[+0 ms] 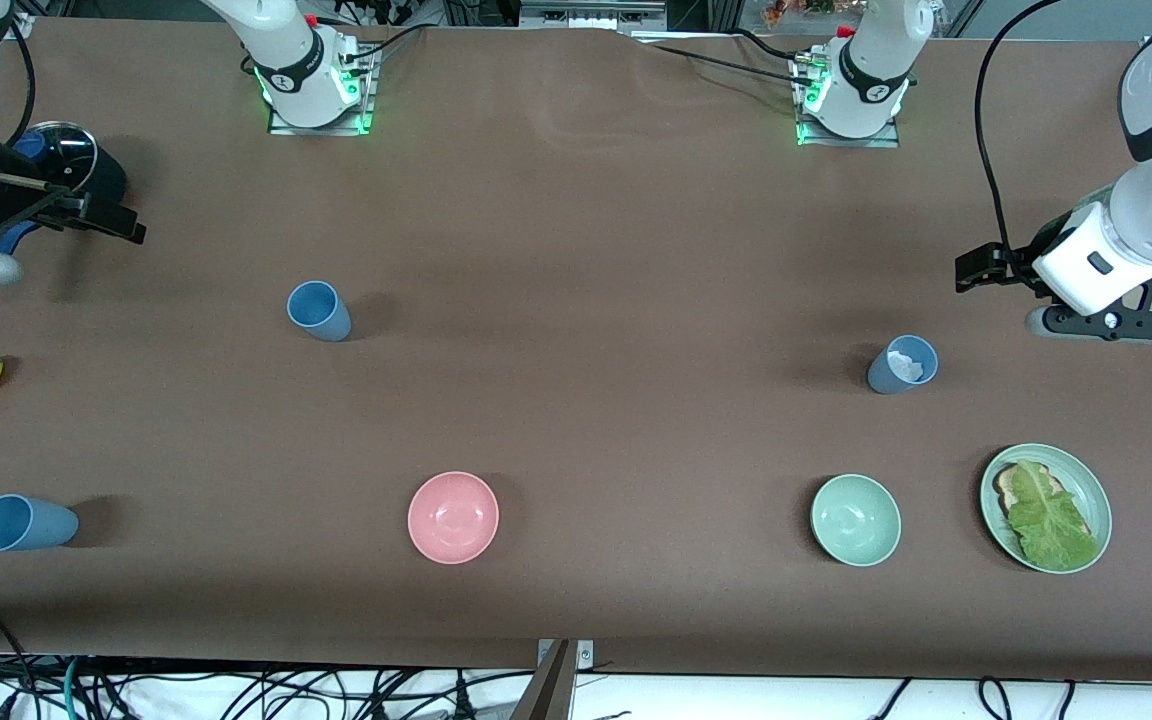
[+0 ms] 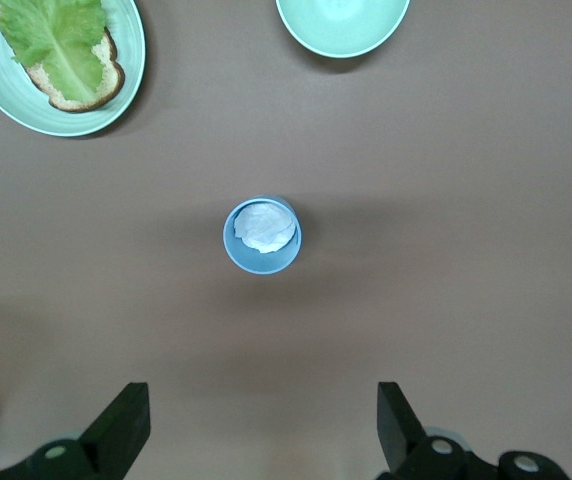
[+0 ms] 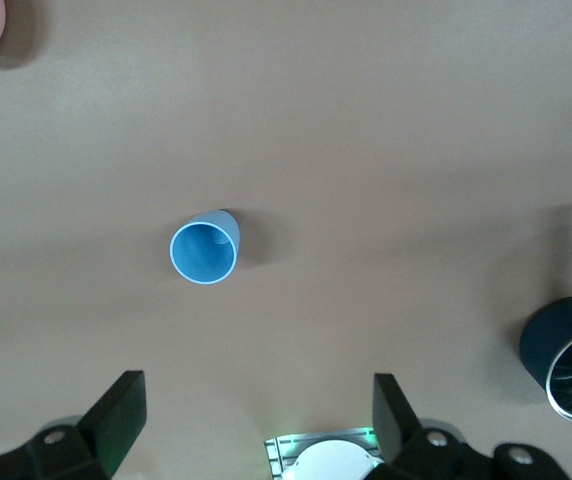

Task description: Stack blue cups with both arms

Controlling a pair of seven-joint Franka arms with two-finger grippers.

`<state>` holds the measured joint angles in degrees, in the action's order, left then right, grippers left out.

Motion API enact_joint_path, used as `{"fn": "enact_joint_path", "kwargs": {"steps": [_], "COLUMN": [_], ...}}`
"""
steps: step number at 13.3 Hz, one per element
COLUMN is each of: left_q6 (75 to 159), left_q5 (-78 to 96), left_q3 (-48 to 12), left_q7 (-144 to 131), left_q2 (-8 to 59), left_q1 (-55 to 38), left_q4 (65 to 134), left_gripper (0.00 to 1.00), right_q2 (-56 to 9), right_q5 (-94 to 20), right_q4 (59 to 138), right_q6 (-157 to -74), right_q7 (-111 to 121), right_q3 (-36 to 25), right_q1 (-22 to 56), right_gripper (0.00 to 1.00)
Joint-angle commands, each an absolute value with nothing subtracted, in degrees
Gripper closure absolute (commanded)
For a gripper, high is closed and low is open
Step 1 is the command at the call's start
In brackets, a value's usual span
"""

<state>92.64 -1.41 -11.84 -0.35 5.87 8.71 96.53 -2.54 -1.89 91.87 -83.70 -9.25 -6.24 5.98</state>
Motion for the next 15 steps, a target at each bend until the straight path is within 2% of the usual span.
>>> {"fn": "enact_joint_path", "kwargs": {"steps": [1, 7, 9, 15], "left_q6": [92.7, 93.2, 94.6, 116.9], "left_q5": [-0.1, -0.2, -0.2, -3.6], "left_q3": [-11.8, -11.8, -11.8, -11.9], "left_q7": [0.2, 0.3, 0.3, 0.3], "left_q2": [6.0, 6.2, 8.2, 12.9], "left_q1": [8.6, 8.6, 8.8, 8.4], "left_q4": [96.9, 97.0, 98.0, 111.4], "left_gripper": [0.0, 0.0, 0.01, 0.02], "right_q2": [-2.9, -2.9, -2.9, -2.9], "right_q5": [-2.3, -2.3, -2.3, -2.3], "right_q4": [90.8, 90.8, 90.8, 90.8], "right_q6": [-82.7, -82.7, -82.7, -82.7], "right_q7": [-9.9, -9.9, -9.9, -9.9], "right_q3": [-6.2, -6.2, -6.2, -6.2], "right_q1": [5.7, 5.7, 5.7, 5.7], "right_gripper": [0.0, 0.0, 0.0, 0.0]}}
